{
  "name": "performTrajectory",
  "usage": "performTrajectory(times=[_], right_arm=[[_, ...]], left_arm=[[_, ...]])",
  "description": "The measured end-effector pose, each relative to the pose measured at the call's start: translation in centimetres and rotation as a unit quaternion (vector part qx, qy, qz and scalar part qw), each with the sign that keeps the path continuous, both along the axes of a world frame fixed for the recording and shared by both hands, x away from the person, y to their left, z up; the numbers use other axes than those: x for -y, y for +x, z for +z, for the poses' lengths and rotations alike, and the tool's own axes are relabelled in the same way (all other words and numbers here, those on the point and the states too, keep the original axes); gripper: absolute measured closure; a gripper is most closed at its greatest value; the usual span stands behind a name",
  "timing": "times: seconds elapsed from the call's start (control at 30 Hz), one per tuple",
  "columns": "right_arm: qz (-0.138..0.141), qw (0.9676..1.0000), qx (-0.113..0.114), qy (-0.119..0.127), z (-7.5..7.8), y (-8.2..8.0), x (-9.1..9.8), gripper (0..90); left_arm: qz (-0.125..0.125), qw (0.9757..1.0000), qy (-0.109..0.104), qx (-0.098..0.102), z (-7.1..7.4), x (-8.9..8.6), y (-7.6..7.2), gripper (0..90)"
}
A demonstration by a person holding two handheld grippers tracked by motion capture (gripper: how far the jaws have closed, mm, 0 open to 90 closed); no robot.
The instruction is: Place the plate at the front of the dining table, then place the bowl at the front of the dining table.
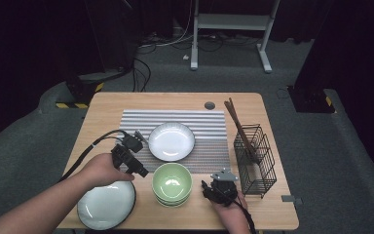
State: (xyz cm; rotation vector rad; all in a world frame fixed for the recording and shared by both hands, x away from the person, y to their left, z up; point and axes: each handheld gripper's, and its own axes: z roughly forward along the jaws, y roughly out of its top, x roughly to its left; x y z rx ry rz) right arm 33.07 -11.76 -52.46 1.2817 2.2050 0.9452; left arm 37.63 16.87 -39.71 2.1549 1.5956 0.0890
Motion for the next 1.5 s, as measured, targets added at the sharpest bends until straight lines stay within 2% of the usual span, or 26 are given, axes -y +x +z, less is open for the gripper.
performTrajectory(times=[0.07,0.2,0.37,0.77,0.87,0.97,1.23,1.4,1.5], right_arm=[[0.0,1.0,0.0,0.001,0.0,0.0,0.0,37.5],[0.0,1.0,0.0,0.0,0.0,0.0,0.0,37.5],[0.0,1.0,0.0,0.0,0.0,0.0,0.0,37.5],[0.0,1.0,0.0,0.0,0.0,0.0,0.0,37.5],[0.001,1.0,0.0,0.0,0.0,0.0,0.0,37.5],[0.0,1.0,0.0,0.0,0.0,0.0,0.0,37.5],[0.002,1.0,0.0,0.0,0.0,0.0,0.0,37.5],[0.003,1.0,0.0,0.0,0.0,0.0,0.0,37.5],[0.003,1.0,0.0,0.0,0.0,0.0,0.0,37.5]], left_arm=[[0.009,0.9999,-0.008,0.002,0.2,0.0,0.1,31.7],[0.005,0.9999,-0.011,0.0,0.6,0.1,-0.1,31.7],[-0.02,0.9998,0.0,-0.003,1.3,0.5,-0.7,30.7],[-0.02,0.9997,-0.011,0.003,2.2,1.7,-0.9,28.4],[-0.017,0.9997,-0.019,0.002,2.2,2.2,-0.8,28.3],[-0.028,0.9995,-0.015,-0.001,2.0,2.6,-0.8,28.7],[-0.033,0.9994,-0.005,-0.004,0.9,3.3,-0.4,30.1],[-0.027,0.9995,-0.013,-0.01,0.6,3.7,-0.2,33.6],[-0.045,0.9987,-0.009,-0.024,0.4,3.8,-0.2,36.9]])
